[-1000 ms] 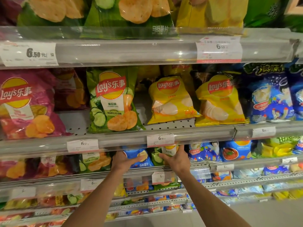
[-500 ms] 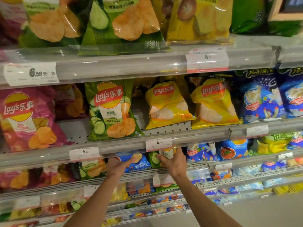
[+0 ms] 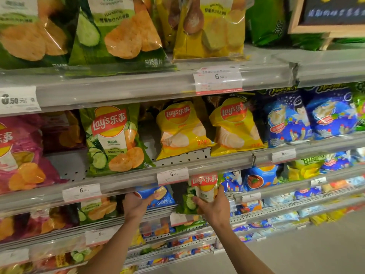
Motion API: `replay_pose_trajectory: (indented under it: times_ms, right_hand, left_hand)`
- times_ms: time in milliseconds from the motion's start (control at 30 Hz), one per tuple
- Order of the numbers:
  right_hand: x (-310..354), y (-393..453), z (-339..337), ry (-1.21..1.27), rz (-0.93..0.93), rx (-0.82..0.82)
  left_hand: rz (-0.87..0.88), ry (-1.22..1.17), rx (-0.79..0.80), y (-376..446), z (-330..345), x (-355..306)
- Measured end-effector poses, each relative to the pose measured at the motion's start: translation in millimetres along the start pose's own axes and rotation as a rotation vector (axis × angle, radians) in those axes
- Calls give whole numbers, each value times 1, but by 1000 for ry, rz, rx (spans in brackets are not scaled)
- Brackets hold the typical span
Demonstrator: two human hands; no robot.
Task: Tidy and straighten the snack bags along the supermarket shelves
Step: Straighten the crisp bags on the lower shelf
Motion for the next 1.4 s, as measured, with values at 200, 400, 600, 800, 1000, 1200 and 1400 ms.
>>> replay_pose_trajectory:
  times_ms: [200, 400, 600, 800, 1000, 1200, 1400]
  right_hand:
    - [-32, -7, -39, 31, 43, -47]
    - [-49, -7, -62, 59, 71, -78]
    - [-63, -10, -71, 78, 87, -63]
    - [-60, -12, -67, 88, 71, -16]
    - [-41, -22, -48, 101, 17, 36]
    - [-15, -49, -13, 113, -25, 99]
    - [23, -66, 51, 89, -66, 222]
  left_hand:
    - [76, -48, -45, -31, 39, -41]
    - [146, -192, -54, -53, 78, -65]
    - [154, -139, -23, -73, 110, -75]
    - [131, -22, 111, -64, 124, -73]
    - [85, 33, 323, -57, 132, -60]
    - [212, 275, 426, -61, 99, -31]
    - [436, 738, 197, -64, 8, -4]
Point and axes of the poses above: each hand's wrist, its own y-axis towards the middle knuckle, its own z-axis out of the palm, x = y × z, the point moved 9 cm from there along y, towards the middle knuckle, and after that the axes turned 1 degree about y, right-handed, at the moved point
